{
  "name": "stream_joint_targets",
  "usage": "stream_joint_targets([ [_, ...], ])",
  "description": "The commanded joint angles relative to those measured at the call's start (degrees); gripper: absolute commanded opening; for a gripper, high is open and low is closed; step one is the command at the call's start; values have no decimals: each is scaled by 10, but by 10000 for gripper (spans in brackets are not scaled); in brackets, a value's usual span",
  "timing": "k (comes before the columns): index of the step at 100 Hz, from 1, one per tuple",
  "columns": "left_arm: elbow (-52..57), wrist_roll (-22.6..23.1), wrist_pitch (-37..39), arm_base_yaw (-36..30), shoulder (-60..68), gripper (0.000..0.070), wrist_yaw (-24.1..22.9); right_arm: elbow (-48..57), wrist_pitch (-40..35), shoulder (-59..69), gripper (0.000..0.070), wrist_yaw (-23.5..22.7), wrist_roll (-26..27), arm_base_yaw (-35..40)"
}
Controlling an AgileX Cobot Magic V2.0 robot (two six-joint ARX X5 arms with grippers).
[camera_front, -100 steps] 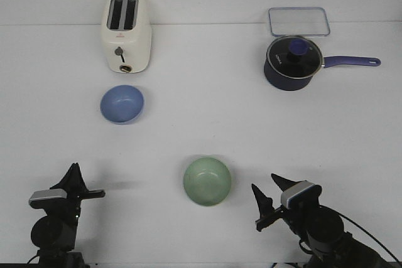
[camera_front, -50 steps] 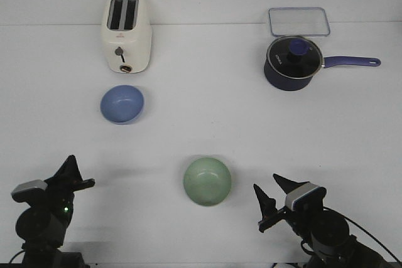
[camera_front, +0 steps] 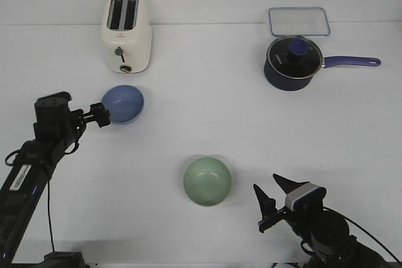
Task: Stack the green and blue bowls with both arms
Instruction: 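Reach the left gripper to the light blue bowl and grasp its rim, then carry the blue bowl with the left gripper and lower it into the green bowl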
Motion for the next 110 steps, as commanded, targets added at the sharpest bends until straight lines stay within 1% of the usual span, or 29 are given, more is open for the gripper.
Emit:
stream_joint_targets([
  [1, 26, 9, 1, 0, 63, 527, 5, 2, 8, 3, 426, 3, -1, 5],
  [9, 48, 10, 2, 0, 123, 518, 5, 2, 8, 3, 426, 3, -1, 5],
  [13, 58, 10, 4, 0, 150, 488, 5, 2, 8, 3, 426, 3, -1, 5],
  [26, 84, 9, 9, 0, 219, 436, 5, 2, 8, 3, 426, 3, -1, 5],
  [32, 89, 9, 15, 0, 238, 390, 5, 2, 8, 3, 426, 3, -1, 5],
  [38, 90, 9, 20, 0, 250, 312, 5, 2, 9, 3, 426, 3, -1, 5],
  [41, 90, 10, 22, 0, 254, 261, 5, 2, 9, 3, 426, 3, -1, 5],
  [45, 90, 10, 24, 0, 257, 176, 5, 2, 9, 3, 426, 3, -1, 5],
  [46, 90, 10, 24, 0, 257, 138, 5, 2, 9, 3, 426, 3, -1, 5],
  [47, 90, 10, 25, 0, 257, 125, 5, 2, 9, 3, 426, 3, -1, 5],
  [48, 90, 10, 26, 0, 257, 84, 5, 2, 9, 3, 426, 3, -1, 5],
  [52, 90, 10, 29, 0, 256, 0, 5, 2, 9, 3, 426, 3, -1, 5],
  [55, 90, 10, 30, 0, 253, 13, 5, 2, 9, 3, 426, 3, -1, 5],
  [72, 90, 10, 29, -1, 212, 10, 10, 2, 9, 3, 426, 3, -1, 5],
  [82, 90, 10, 17, -8, 161, 11, 45, 2, 9, 3, 426, 4, -2, 5],
  [88, 90, 10, 5, -16, 124, 10, 68, 2, 9, 3, 426, 14, -2, 5],
  [93, 90, 11, -11, -29, 92, 10, 81, 2, 9, 3, 426, 18, -2, 5],
  [100, 90, 14, -39, -59, 52, 10, 82, 2, 9, 3, 426, 18, -2, 5],
  [110, 82, 14, -73, -125, 8, 10, 83, 2, 9, 3, 426, 18, -2, 5],
])
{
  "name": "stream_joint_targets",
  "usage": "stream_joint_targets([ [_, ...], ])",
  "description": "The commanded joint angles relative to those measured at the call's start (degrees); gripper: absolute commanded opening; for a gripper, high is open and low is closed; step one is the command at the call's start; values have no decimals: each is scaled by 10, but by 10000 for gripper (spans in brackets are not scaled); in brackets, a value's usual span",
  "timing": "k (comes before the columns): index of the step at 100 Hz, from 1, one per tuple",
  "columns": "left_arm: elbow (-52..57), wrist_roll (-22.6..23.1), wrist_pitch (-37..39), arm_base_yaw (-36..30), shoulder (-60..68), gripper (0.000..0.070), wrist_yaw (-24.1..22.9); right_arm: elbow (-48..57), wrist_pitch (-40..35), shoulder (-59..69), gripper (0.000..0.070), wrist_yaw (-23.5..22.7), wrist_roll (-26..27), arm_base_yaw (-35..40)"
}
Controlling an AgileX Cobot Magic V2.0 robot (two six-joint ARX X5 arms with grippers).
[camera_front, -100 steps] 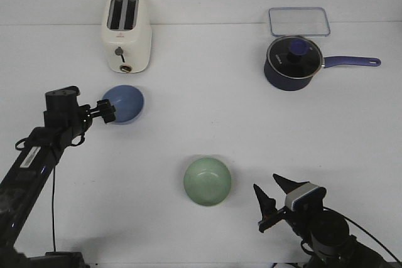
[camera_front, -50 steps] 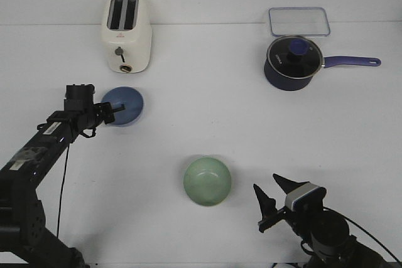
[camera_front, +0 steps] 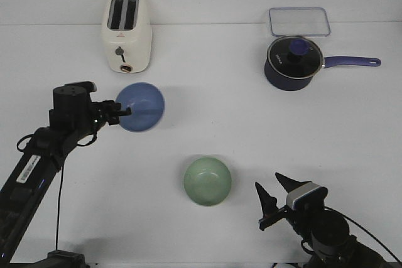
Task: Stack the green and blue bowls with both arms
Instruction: 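Carry the blue bowl with the left gripper and lower it into the green bowl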
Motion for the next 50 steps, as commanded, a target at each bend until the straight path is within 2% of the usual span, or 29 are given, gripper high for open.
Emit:
stream_joint_targets([
  [1, 2, 7, -13, -43, -9, 10, 5, 2, 8, 3, 426, 3, -2, 5],
  [16, -30, -28, -12, -164, -29, 10, -3, 2, 8, 3, 426, 3, -2, 5],
  [27, -52, -55, 3, -245, -18, 10, -41, 2, 8, 3, 426, 3, -2, 5],
  [35, -58, -63, 7, -286, -2, 10, -66, 2, 7, 3, 426, 2, -2, 5],
  [50, -58, -76, 23, -334, 34, 10, -68, 2, 7, 3, 426, 3, -3, 5],
])
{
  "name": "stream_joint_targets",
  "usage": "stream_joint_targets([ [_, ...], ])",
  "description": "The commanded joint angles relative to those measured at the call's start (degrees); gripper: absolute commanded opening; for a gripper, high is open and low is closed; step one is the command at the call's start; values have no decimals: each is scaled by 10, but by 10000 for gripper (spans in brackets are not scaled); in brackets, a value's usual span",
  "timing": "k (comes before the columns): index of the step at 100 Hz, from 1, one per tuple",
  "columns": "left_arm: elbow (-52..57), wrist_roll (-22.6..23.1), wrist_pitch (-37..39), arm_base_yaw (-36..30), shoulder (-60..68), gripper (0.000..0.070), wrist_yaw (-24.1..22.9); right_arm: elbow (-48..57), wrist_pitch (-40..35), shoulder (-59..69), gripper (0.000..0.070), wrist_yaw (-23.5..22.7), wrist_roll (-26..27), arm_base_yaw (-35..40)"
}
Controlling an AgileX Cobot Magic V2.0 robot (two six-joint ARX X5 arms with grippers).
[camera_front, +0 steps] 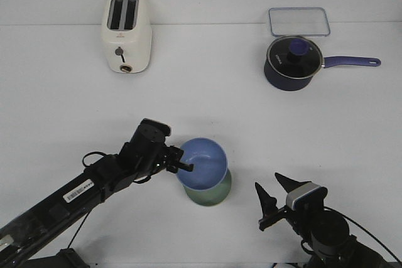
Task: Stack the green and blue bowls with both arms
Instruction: 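Carry the blue bowl with the left gripper and lower it into the green bowl, then open the left gripper and withdraw it from the stacked bowls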
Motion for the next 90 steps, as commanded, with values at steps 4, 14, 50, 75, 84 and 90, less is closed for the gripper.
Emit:
stream_joint_targets([
  [4, 7, -16, 14, -27, 28, 10, -7, 2, 7, 3, 426, 3, -3, 5],
  [14, 7, -16, 13, -42, 51, 11, -22, 2, 7, 3, 426, 3, -3, 5],
  [50, 8, 2, 7, -40, 19, 393, -51, 2, 8, 3, 427, 3, -3, 5],
  [75, 5, 50, -35, -16, -163, 393, -138, 2, 13, 3, 426, 3, -5, 5],
  [84, -29, 54, -53, -14, -242, 393, -181, 2, 20, 3, 426, 3, -6, 5],
  [90, -74, 50, -55, -14, -297, 393, -196, 2, 22, 3, 427, 2, -6, 5],
])
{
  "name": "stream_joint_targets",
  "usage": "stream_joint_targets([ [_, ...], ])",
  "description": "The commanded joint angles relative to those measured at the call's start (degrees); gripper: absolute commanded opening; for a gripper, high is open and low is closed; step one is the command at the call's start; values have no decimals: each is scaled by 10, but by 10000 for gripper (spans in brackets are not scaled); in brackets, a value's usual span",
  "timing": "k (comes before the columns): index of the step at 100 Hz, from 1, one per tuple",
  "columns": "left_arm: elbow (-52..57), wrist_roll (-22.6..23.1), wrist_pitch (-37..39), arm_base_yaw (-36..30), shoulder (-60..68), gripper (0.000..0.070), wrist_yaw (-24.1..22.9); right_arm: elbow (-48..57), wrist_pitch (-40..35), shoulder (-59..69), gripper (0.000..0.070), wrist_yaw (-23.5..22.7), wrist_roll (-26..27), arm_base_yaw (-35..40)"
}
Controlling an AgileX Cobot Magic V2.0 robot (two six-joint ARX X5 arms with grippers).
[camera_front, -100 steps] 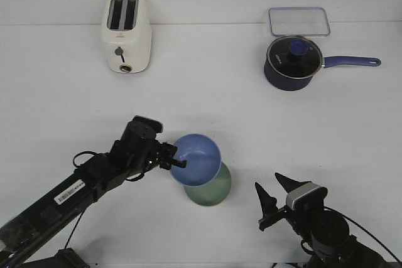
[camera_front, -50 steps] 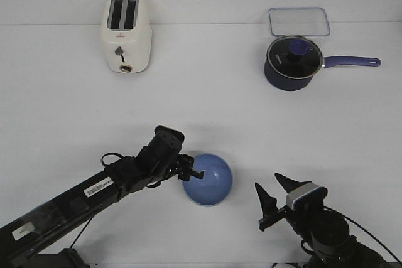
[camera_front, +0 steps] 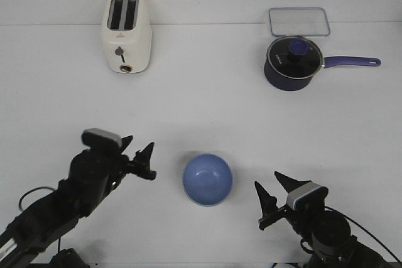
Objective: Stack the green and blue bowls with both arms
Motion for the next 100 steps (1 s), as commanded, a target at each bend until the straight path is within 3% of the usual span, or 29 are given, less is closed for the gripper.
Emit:
stream_joint_targets([
  [1, -52, 5, -13, -4, -51, 393, -17, 2, 8, 3, 427, 2, -5, 5],
  [17, -186, -42, -10, -4, -183, 389, -48, 2, 8, 3, 424, 2, -5, 5],
  [21, -209, -49, -9, -4, -209, 374, -47, 2, 7, 3, 389, 2, -5, 5],
  [26, -230, -57, -9, -4, -233, 313, -47, 2, 6, 3, 239, 2, -5, 5],
  [31, -242, -60, -10, -4, -250, 113, -47, 2, 4, 3, 0, 2, -5, 5],
  [33, -245, -60, -11, -4, -255, 6, -47, 2, 3, 3, 0, 2, -5, 5],
  [34, -245, -60, -13, -4, -257, 0, -47, 2, 3, 3, 0, 3, -5, 5],
  [100, -246, -57, -10, -4, -298, 15, -42, 2, 11, 2, 9, -2, -1, 5],
])
